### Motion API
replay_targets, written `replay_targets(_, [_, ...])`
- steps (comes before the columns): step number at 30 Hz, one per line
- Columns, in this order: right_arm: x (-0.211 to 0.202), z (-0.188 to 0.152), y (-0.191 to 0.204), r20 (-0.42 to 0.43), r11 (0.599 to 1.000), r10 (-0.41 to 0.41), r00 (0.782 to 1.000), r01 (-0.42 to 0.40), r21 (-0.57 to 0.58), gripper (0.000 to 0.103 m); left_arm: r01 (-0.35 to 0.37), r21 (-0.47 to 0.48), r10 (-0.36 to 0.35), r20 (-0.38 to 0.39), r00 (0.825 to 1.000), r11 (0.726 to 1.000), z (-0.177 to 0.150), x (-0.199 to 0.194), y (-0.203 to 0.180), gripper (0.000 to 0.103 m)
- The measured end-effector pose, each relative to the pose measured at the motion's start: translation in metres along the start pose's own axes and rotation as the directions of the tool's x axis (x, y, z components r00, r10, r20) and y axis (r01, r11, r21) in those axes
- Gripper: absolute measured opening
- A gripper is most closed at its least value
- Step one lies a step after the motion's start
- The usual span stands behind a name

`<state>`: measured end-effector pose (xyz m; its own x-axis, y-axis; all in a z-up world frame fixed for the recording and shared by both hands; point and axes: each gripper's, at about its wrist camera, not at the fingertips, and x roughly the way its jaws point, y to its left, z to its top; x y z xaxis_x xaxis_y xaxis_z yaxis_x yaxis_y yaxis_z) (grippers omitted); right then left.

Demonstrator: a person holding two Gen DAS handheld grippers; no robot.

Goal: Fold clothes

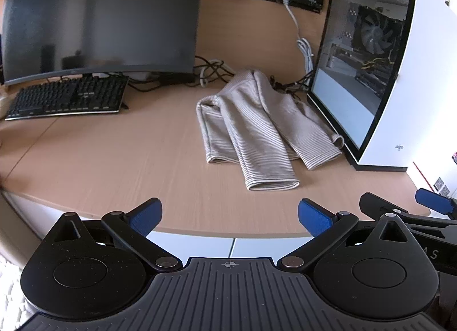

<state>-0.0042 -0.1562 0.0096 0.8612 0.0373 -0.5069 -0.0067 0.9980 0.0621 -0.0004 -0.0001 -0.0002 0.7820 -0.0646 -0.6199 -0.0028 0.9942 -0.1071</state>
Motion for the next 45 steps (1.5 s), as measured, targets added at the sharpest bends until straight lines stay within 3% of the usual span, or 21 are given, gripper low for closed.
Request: replay_targets(45, [-0.0008,0.0002,0.0042,0.006,1.0,-0.004,1.0,0.004,0.005,0.103,0.0,-0.017,0.0,-0.026,1.0,1.0,-0.0007,-0.0012,0.0013,0.103])
